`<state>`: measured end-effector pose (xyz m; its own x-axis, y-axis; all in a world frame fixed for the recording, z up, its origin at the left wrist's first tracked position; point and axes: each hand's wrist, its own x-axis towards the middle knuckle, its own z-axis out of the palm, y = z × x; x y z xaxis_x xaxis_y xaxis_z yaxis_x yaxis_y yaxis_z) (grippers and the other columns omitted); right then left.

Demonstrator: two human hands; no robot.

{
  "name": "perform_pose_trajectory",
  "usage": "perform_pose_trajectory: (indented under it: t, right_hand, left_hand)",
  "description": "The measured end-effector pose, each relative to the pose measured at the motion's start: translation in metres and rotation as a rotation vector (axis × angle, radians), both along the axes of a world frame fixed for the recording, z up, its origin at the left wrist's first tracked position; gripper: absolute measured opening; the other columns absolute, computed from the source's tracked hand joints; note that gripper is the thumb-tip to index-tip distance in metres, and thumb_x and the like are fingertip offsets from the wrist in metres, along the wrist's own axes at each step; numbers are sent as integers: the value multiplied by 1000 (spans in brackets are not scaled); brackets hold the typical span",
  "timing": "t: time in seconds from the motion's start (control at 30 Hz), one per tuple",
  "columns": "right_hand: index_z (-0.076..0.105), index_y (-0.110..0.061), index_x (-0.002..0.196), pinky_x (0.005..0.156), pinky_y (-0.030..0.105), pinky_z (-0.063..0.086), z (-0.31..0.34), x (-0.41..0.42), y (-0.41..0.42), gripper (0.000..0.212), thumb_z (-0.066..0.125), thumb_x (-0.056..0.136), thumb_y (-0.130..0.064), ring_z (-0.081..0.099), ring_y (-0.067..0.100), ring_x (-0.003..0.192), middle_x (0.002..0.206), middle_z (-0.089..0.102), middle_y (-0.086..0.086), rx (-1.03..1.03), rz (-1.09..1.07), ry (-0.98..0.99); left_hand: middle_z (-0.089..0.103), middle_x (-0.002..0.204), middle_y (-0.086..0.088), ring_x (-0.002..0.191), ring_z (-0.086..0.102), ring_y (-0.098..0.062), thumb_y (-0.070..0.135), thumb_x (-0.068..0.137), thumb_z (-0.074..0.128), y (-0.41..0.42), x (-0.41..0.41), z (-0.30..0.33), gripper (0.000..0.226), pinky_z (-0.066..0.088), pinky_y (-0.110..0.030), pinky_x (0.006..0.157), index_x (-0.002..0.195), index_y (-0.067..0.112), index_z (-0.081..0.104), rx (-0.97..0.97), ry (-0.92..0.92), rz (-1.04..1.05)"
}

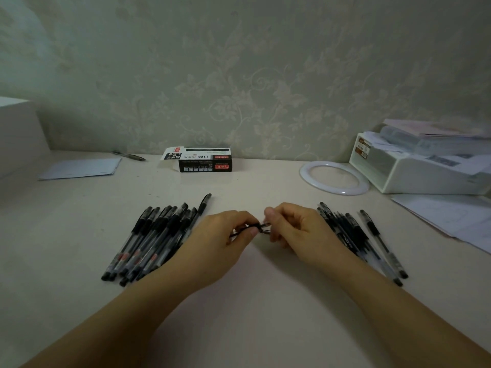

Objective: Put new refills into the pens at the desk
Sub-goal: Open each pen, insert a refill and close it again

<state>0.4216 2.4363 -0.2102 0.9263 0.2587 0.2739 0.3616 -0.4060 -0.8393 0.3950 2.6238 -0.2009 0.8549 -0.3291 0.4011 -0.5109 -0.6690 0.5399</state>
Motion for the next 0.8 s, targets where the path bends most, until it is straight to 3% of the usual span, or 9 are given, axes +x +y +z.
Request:
perform_pose_trajectory:
  t: [0.1, 0.13, 0.4, 0.57, 0.63, 0.8]
  right_hand:
    - [66, -34, 85, 63, 26, 52, 0, 3, -2, 11, 62, 92, -42, 64, 18, 68, 77, 70, -12, -15, 39, -14]
    - [65, -33, 84, 63, 25, 52, -1, 3, -2, 11, 62, 94, -36, 64, 17, 67, 75, 69, -12, -22, 51, -21]
    - [56, -20, 64, 48, 11, 34, -2, 1, 1, 40, 50, 100, -38, 42, 0, 46, 50, 49, -12, -29, 43, 6]
    - [65, -27, 83, 56, 19, 46, 2, -1, 1, 22, 57, 94, -44, 58, 8, 60, 70, 68, -9, -2, 78, 8]
    - [64, -28, 83, 59, 19, 47, 3, -1, 0, 15, 59, 96, -35, 58, 7, 61, 69, 65, -9, -24, 92, -12]
    - [60, -27, 75, 56, 18, 37, 3, -2, -1, 26, 54, 98, -37, 44, 4, 55, 57, 50, -11, -33, 108, -28]
  left_hand:
    - [58, 74, 20, 76, 55, 3, 26, 96, 53, 2, 1, 0, 16, 38, -5, 65, 102, 25, 68, -30, 5, 18]
    - [58, 74, 20, 76, 56, 3, 26, 96, 54, 2, 1, 0, 16, 38, -5, 65, 102, 25, 69, -33, 5, 17]
    - [64, 85, 15, 80, 55, 1, 24, 93, 59, 0, 2, -1, 13, 38, -6, 69, 102, 25, 69, -15, -52, -23]
    - [63, 79, 16, 76, 56, 1, 25, 93, 59, 1, 3, -3, 10, 38, -5, 66, 96, 25, 69, -78, -33, 11]
    - [64, 78, 16, 76, 58, -1, 26, 93, 59, 1, 3, -3, 11, 40, -7, 66, 95, 25, 70, -84, -20, 5]
    - [66, 80, 17, 77, 60, -2, 28, 90, 62, 2, 4, -1, 10, 41, -8, 68, 95, 28, 71, -88, -38, 5]
